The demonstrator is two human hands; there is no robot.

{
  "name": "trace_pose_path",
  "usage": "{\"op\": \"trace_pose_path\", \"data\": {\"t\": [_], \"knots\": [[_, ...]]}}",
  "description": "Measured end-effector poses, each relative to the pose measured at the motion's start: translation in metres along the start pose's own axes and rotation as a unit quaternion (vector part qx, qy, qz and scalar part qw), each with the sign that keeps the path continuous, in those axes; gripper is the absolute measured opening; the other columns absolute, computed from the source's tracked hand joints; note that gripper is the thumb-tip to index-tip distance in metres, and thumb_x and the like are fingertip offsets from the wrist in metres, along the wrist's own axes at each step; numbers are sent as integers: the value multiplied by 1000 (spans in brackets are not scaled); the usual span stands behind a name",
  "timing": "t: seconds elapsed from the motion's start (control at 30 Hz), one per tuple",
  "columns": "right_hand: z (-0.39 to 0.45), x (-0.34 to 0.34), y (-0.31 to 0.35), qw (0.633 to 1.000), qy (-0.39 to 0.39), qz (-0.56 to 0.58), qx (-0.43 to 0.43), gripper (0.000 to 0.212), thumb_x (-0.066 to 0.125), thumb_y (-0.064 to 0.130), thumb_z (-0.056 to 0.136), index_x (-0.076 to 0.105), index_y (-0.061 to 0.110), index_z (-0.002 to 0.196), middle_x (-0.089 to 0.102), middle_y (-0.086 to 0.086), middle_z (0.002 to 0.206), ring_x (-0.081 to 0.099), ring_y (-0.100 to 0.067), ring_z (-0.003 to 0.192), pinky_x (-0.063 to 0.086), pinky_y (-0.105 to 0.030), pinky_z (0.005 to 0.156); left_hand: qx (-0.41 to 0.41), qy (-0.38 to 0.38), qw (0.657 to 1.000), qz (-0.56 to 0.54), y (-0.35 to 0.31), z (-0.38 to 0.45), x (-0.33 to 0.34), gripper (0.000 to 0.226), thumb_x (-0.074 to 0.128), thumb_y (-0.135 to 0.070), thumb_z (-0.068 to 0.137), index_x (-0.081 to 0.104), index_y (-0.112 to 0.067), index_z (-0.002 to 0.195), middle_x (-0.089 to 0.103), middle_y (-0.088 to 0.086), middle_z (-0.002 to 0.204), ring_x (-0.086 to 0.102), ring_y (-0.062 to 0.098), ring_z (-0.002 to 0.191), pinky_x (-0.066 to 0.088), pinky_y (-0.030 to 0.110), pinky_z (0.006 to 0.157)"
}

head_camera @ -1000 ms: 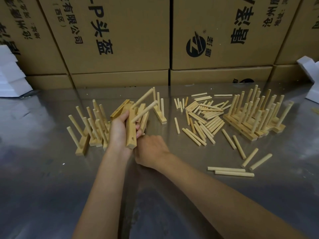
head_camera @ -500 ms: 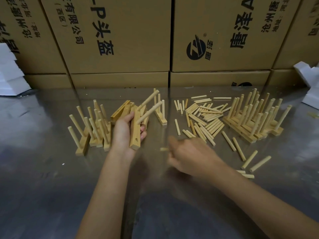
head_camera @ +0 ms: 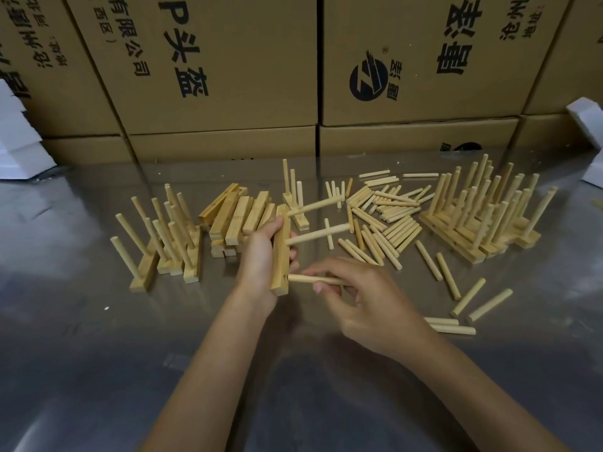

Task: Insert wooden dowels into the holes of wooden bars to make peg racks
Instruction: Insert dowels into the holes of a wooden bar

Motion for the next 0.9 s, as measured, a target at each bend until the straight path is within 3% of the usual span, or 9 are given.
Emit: {"op": "trace_pose_path", "data": {"t": [0.23, 0.47, 0.67, 0.9], "knots": [[-6, -6, 3, 997, -27, -50, -58, 19, 66, 10, 89, 72, 20, 104, 65, 17, 96, 59, -1, 88, 43, -15, 74, 47, 5, 997, 65, 6, -5, 13, 20, 48, -26, 103, 68, -22, 101, 55, -4, 71, 46, 7, 50, 37, 20, 41], [-9, -6, 3, 996, -44, -56, -54, 20, 67, 5, 87, 75, 16, 101, 63, 21, 91, 54, 12, 79, 36, -5, 71, 74, -4, 991, 110, 11, -8, 17, 35, 50, -26, 103, 60, -23, 136, 54, -2, 76, 45, 6, 52, 36, 19, 42], [-12, -4, -3, 996, -47, 79, 19, 17, 66, 1, 89, 76, 10, 99, 73, 12, 93, 68, -2, 91, 47, -13, 76, 62, 18, 996, 54, 13, -8, 21, 36, 50, -24, 103, 58, -12, 136, 53, 0, 75, 44, 8, 49, 32, 20, 39], [-11, -4, -3, 996, -36, 71, 48, 13, 67, 1, 88, 76, 8, 95, 72, 15, 88, 67, 3, 85, 45, -10, 73, 65, 10, 995, 69, 18, -6, 19, 34, 49, -25, 103, 61, -16, 133, 54, -3, 73, 43, 7, 50, 32, 20, 40]]}}
Point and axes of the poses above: each hand's wrist, its own z-axis towards the middle knuckle, its own x-axis out of the palm, y = z × x, the point moved 2 cm from there along z, towards the middle knuckle
